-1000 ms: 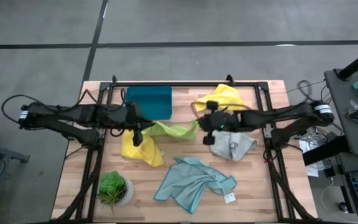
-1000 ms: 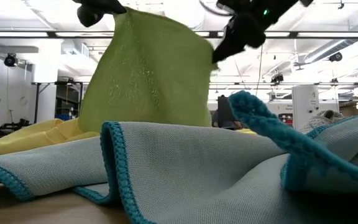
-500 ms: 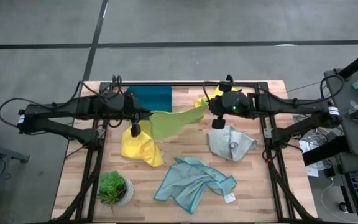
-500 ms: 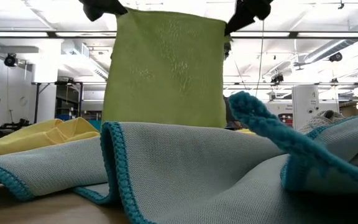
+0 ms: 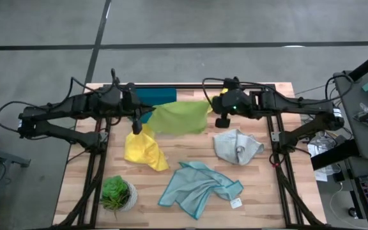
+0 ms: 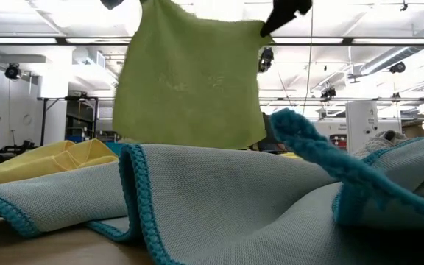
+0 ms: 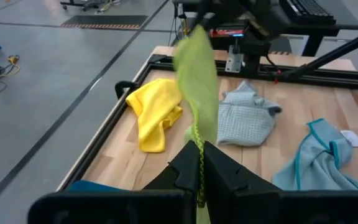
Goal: Fold microfiber towels
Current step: Fold the green microfiber towel
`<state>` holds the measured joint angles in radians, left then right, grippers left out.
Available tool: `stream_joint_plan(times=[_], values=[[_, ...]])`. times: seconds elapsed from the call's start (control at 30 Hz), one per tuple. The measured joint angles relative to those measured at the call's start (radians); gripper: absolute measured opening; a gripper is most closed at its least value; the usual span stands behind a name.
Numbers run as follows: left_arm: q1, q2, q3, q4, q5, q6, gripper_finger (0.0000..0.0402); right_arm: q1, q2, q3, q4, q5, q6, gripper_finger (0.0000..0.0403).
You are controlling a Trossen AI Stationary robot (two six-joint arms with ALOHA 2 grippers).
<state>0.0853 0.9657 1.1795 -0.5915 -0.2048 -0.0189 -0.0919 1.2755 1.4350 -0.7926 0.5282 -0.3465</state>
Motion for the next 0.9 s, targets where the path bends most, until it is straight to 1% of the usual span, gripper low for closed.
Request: stream_joint_plan(times=[0.07,0.17,0.27,0.33,0.4,0.5,0.53,0.6,0.73,0.9], values=[[0.000,0.000,-0.004,-0.004,-0.026,0.000,0.0000,-0.012,-0.001,0.000,0.003,0.015,-0.036,0.0008],[0.000,0.000,-0.002,-0.031,-0.037,0.001,0.0000,-0.024,-0.002,0.000,-0.003,0.013,-0.039,0.0008],[0.000,0.000,-0.003,-0.070,-0.033,0.000,0.0000,-0.024,-0.002,-0.001,-0.036,0.012,-0.034,0.0008],[0.000,-0.002,-0.006,-0.129,-0.002,0.000,0.0000,-0.021,-0.002,-0.001,-0.056,0.003,-0.007,0.0008],[-0.001,0.003,-0.010,-0.168,0.061,-0.003,0.0000,-0.011,-0.003,-0.003,-0.090,-0.042,0.029,0.0008],[-0.021,0.021,-0.033,-0.176,0.163,-0.040,0.0000,0.014,-0.004,-0.025,-0.130,-0.138,0.101,0.0008],[-0.035,0.032,-0.041,-0.174,0.181,-0.050,0.0000,0.026,-0.004,-0.038,-0.137,-0.163,0.121,0.0008],[-0.069,0.053,-0.061,-0.171,0.199,-0.070,0.0000,0.054,-0.004,-0.072,-0.148,-0.202,0.166,0.0008],[-0.148,0.100,-0.105,-0.140,0.202,-0.124,0.0000,0.125,-0.004,-0.157,-0.148,-0.267,0.253,0.0008],[-0.251,0.180,-0.138,-0.082,0.211,-0.211,0.0000,0.208,-0.004,-0.240,-0.144,-0.385,0.367,0.0008]])
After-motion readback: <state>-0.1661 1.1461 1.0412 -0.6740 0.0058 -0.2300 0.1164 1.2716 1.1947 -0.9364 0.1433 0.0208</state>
